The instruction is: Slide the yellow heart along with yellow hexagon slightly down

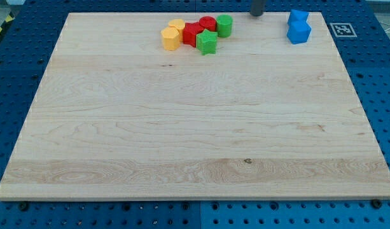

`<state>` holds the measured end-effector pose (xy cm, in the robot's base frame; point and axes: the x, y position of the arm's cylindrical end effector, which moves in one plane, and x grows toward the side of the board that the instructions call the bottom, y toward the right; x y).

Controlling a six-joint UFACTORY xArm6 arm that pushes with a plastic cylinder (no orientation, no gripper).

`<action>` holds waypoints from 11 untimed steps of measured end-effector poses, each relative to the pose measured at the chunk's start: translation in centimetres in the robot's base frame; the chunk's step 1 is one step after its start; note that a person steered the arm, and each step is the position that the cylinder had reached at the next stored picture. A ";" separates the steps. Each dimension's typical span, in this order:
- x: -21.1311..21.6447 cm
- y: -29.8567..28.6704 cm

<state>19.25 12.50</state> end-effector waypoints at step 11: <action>5.3 -17.8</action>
